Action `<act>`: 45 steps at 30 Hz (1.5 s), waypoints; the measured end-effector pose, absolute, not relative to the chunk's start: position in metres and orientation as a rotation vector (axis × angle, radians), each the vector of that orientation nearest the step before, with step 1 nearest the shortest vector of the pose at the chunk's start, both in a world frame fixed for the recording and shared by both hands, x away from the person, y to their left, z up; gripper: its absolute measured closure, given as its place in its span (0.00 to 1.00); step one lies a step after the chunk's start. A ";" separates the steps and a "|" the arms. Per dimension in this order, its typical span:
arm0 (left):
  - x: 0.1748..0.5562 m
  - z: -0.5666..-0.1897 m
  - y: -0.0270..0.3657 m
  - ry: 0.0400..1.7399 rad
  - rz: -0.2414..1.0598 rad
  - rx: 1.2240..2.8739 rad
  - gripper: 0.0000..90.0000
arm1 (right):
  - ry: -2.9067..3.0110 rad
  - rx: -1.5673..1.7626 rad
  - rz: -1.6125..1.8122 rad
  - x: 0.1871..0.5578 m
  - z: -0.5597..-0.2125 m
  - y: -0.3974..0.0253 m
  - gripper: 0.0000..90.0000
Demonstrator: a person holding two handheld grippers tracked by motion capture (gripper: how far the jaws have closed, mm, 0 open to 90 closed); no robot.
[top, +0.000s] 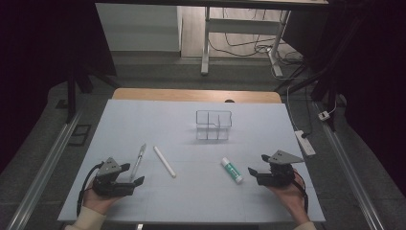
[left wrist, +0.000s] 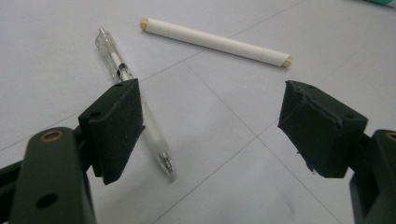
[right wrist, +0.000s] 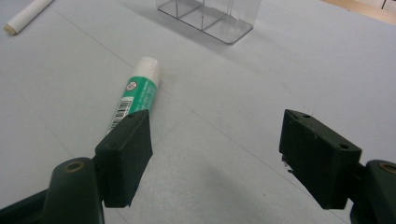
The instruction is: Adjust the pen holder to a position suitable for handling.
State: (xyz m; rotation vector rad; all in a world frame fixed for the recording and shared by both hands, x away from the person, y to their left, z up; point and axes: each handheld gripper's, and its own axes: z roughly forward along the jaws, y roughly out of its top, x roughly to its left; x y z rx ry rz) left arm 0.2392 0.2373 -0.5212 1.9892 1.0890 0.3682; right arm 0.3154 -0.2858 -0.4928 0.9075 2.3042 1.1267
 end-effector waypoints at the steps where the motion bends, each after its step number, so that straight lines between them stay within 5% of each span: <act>1: 0.239 -0.521 0.237 1.090 0.370 1.990 0.25 | 2.303 0.912 1.123 0.316 -0.493 -0.285 0.28; 45: 0.241 -0.522 0.235 1.080 0.383 2.013 0.25 | 2.260 1.017 1.075 0.385 -0.499 -0.259 0.46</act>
